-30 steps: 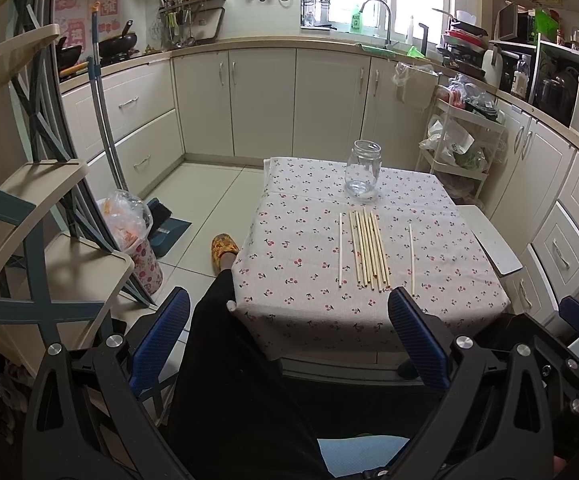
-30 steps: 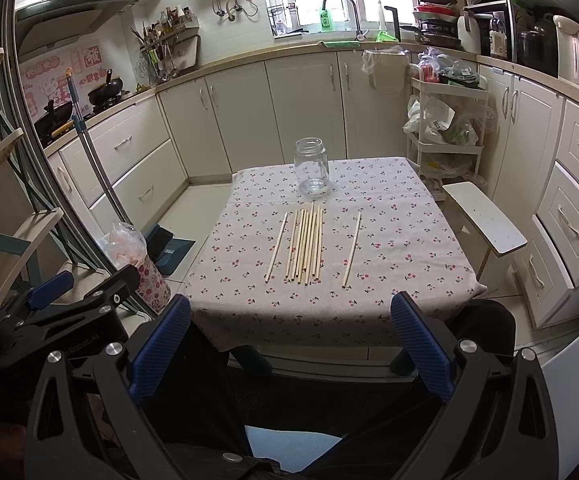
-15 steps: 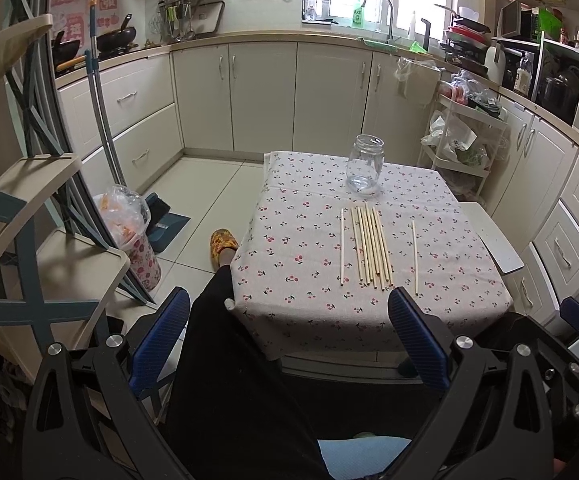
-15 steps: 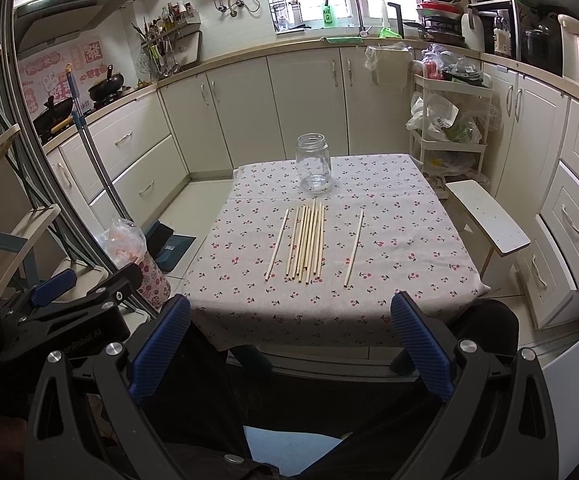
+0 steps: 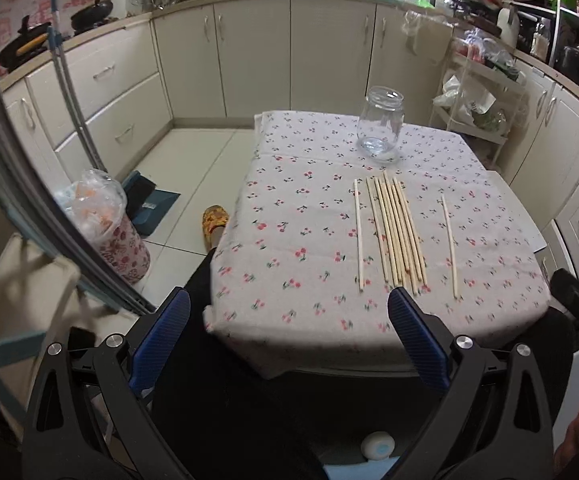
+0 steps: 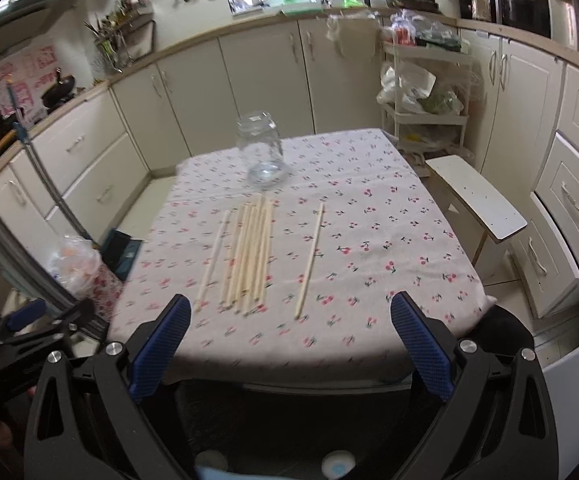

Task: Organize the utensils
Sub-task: 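Grasp one wooden stick with the right tool while the left tool grasps another stick, then drop the left tool's stick into the glass jar while the right tool carries its stick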

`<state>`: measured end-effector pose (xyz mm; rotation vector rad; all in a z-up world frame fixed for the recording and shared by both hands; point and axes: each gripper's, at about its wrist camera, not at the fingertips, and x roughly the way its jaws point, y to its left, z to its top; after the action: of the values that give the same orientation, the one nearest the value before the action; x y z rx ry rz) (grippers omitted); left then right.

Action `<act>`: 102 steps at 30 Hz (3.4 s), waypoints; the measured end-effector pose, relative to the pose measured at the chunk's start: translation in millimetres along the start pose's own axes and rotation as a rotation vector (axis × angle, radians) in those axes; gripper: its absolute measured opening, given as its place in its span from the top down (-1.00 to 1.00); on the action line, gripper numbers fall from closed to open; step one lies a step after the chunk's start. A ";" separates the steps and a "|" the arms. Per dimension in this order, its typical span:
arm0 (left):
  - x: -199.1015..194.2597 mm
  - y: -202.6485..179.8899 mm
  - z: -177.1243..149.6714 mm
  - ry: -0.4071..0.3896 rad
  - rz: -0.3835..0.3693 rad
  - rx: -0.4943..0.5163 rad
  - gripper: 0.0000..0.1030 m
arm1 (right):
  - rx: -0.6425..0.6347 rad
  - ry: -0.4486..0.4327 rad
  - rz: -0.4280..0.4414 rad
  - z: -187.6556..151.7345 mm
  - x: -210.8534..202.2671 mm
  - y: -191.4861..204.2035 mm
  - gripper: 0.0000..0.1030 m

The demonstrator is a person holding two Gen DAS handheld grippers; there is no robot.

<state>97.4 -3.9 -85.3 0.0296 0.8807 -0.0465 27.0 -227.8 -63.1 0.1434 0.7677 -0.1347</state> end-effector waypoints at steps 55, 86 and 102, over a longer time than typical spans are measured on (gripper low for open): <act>228.3 -52.1 151.8 0.075 -0.307 -0.017 0.91 | 0.072 0.145 0.245 61.9 253.2 -47.0 0.88; 215.2 -113.7 347.4 -0.660 -0.282 -0.282 0.90 | 0.208 0.193 0.400 55.7 269.3 -66.0 0.88; 228.4 -143.9 293.1 -0.696 -0.244 -0.113 0.90 | 0.227 0.194 0.413 55.4 269.6 -67.8 0.88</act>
<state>460.6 -167.3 -76.0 -0.1909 0.1860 -0.2210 244.8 -322.8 -217.6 0.5318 0.8994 0.1881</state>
